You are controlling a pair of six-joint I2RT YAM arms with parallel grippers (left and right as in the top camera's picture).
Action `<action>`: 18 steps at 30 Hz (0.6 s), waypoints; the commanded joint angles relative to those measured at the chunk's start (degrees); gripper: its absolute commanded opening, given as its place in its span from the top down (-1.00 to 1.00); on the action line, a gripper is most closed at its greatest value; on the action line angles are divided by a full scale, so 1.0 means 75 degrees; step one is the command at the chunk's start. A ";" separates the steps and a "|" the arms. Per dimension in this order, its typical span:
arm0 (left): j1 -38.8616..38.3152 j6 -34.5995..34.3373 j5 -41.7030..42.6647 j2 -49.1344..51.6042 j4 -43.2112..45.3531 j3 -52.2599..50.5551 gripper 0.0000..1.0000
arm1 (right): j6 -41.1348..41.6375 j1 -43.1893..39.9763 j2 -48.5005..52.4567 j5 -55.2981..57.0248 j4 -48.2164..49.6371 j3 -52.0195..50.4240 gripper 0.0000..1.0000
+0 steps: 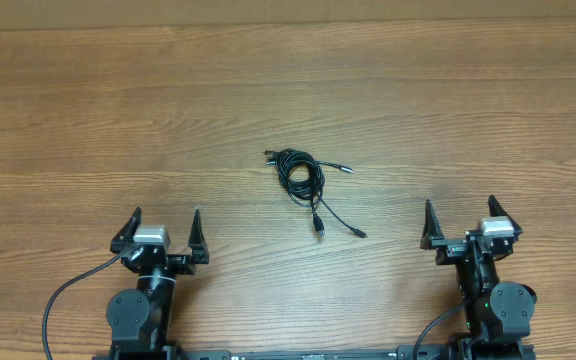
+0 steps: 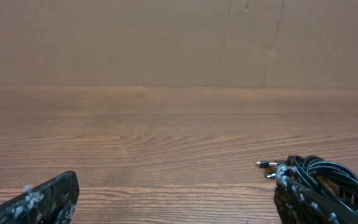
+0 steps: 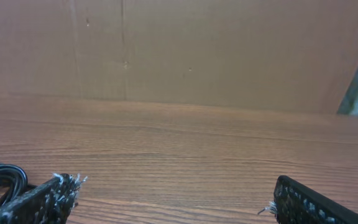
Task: Untangle cables
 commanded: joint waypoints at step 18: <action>-0.0050 -0.1460 -0.0697 -0.0047 -0.0020 -0.0026 -1.00 | -0.0032 0.0038 -0.0064 0.0073 0.0044 -0.0082 -1.00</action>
